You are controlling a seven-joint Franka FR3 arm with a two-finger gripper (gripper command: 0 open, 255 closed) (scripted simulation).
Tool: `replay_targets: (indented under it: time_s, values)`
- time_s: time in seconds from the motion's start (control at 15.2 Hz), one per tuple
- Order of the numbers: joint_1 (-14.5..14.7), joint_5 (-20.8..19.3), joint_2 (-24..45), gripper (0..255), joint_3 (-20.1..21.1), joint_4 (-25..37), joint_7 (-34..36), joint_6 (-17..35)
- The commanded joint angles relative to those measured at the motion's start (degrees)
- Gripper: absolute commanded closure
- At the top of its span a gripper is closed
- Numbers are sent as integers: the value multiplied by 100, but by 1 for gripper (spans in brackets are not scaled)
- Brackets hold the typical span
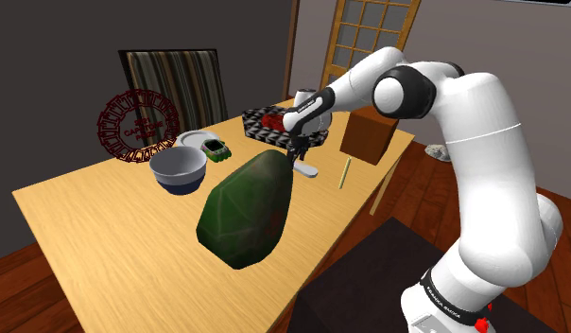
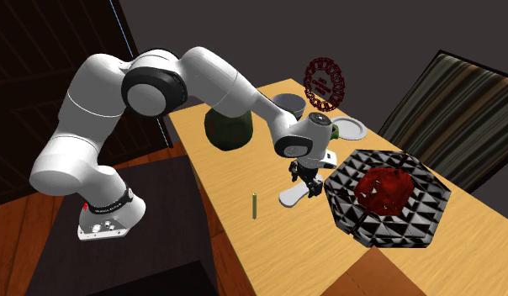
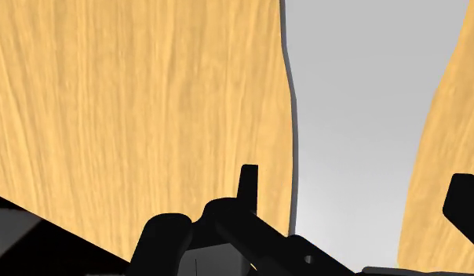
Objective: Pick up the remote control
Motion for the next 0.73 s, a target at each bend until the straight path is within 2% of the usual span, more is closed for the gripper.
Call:
replay_targets:
  time_s: [0.0,0.07,0.66]
  values:
    - [3,4,31,0,4,-15,3,49]
    - [-2,4,30,255,3,-21,-2,54]
    - [3,3,32,255,4,-15,3,49]
